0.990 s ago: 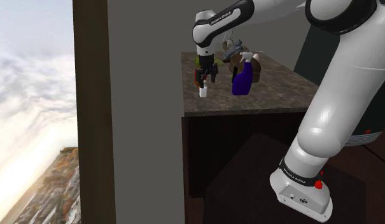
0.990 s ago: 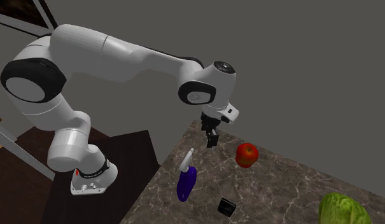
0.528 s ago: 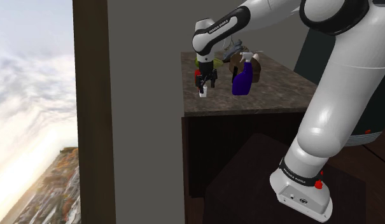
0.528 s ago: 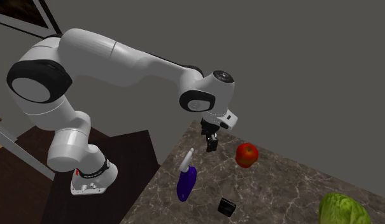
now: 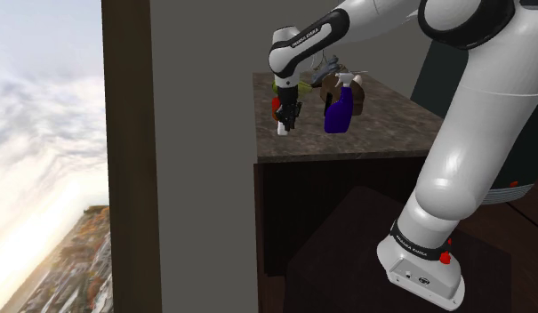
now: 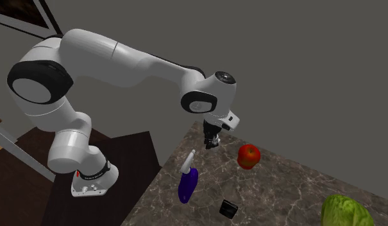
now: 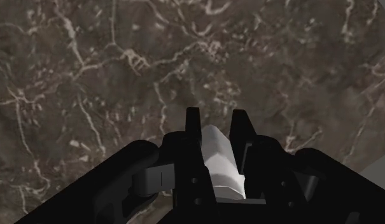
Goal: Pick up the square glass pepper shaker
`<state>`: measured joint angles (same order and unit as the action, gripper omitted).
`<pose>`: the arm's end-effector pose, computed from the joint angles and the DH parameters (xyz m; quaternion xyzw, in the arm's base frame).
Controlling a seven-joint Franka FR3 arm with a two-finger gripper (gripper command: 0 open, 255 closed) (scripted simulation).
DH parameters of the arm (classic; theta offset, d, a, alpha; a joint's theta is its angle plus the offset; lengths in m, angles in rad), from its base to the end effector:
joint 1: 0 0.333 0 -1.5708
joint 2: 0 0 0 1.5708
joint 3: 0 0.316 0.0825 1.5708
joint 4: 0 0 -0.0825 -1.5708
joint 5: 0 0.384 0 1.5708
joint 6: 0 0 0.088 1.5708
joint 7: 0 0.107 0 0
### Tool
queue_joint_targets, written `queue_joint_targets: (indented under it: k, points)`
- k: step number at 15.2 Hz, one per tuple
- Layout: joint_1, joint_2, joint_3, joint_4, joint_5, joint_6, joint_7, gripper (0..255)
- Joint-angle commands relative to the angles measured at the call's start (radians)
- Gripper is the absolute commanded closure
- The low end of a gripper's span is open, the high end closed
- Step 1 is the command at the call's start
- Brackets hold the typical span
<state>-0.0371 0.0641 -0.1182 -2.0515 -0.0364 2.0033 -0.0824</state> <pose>0.5423 -0.0865 0.3987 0.9978 -0.0279 -0.0579 0.0131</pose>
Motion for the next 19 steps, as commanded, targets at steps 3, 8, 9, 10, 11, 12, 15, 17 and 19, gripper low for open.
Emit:
queue_joint_targets:
  k: [3,8,9,10,11,12,15,17,19]
  points:
    - [0.0,-0.006,0.0,0.004,-0.001,-0.01,0.001,255]
    - [0.001,-0.029,0.001,0.045,-0.002,-0.074,0.0,255]
    - [0.001,-0.033,0.001,0.054,-0.003,-0.087,0.0,255]
    - [0.001,-0.037,0.001,0.063,-0.003,-0.1,0.0,255]
    - [0.002,-0.04,0.001,0.073,-0.003,-0.113,0.0,255]
    - [0.002,-0.044,0.001,0.082,-0.003,-0.126,0.0,255]
    - [0.002,-0.053,0.001,0.112,-0.004,-0.165,-0.001,255]
    - [0.002,-0.058,0.002,0.133,-0.004,-0.191,-0.001,255]
    - [0.002,-0.058,0.002,0.135,-0.004,-0.193,-0.001,255]
